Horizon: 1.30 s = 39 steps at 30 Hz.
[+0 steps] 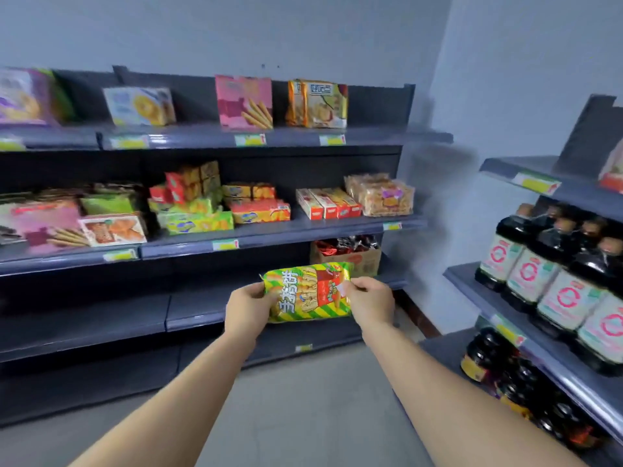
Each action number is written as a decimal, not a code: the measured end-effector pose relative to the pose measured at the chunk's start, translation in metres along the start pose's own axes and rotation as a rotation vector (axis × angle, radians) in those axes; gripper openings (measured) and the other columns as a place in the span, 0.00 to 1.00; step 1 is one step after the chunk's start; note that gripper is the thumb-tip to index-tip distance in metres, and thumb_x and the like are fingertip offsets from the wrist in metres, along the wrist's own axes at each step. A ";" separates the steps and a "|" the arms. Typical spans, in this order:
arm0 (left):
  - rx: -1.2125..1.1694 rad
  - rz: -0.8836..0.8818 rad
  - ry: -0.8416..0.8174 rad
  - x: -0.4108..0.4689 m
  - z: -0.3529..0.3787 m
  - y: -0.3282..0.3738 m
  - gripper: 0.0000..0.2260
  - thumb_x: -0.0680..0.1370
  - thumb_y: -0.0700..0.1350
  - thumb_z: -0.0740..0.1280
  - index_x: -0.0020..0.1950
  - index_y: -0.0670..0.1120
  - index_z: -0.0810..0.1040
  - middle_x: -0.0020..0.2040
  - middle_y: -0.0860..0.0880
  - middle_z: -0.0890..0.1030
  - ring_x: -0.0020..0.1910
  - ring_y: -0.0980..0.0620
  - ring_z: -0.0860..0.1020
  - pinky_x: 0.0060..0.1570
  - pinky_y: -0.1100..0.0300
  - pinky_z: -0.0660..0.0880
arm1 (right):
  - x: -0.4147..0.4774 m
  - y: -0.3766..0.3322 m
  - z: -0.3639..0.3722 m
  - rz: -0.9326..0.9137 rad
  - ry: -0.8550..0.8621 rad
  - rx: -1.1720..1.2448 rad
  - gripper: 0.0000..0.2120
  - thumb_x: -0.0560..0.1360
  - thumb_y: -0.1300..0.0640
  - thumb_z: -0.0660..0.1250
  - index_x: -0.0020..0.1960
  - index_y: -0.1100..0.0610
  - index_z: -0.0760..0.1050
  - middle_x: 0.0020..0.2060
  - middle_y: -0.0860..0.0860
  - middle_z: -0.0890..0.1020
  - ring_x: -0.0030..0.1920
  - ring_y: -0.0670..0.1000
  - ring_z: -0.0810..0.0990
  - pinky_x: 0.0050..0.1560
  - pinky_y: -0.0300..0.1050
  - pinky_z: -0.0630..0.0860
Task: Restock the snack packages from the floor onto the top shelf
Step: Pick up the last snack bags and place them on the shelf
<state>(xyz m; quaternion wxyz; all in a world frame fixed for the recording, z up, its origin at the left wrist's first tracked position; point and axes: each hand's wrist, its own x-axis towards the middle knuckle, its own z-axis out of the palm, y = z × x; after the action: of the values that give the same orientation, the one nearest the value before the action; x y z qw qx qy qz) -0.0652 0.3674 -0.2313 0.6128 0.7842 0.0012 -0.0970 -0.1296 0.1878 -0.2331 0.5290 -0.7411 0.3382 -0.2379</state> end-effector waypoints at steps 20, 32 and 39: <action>0.021 0.039 0.489 0.075 -0.293 0.037 0.18 0.81 0.37 0.55 0.70 0.46 0.73 0.61 0.49 0.80 0.51 0.53 0.78 0.41 0.65 0.73 | -0.045 -0.199 0.280 -0.353 -0.475 0.028 0.10 0.74 0.56 0.71 0.53 0.60 0.82 0.45 0.50 0.82 0.46 0.50 0.75 0.47 0.43 0.70; -0.096 0.096 0.642 0.127 -0.501 0.057 0.15 0.80 0.36 0.60 0.64 0.44 0.78 0.42 0.53 0.81 0.39 0.57 0.80 0.46 0.61 0.78 | -0.118 -0.317 0.478 -0.483 -0.525 0.058 0.10 0.75 0.56 0.70 0.53 0.58 0.83 0.52 0.52 0.84 0.47 0.49 0.76 0.44 0.40 0.69; -0.103 0.135 0.694 0.172 -0.595 0.068 0.12 0.80 0.36 0.59 0.59 0.48 0.77 0.42 0.53 0.79 0.37 0.60 0.77 0.40 0.65 0.74 | -0.134 -0.377 0.582 -0.530 -0.556 0.083 0.08 0.74 0.56 0.71 0.52 0.57 0.83 0.51 0.52 0.84 0.47 0.49 0.77 0.50 0.44 0.75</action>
<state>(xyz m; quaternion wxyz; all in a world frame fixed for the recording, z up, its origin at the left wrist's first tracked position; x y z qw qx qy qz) 0.2014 0.9025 -0.0553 0.6198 0.7367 0.1622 0.2162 0.2896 0.7308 -0.0660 0.5503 -0.8169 -0.0312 -0.1697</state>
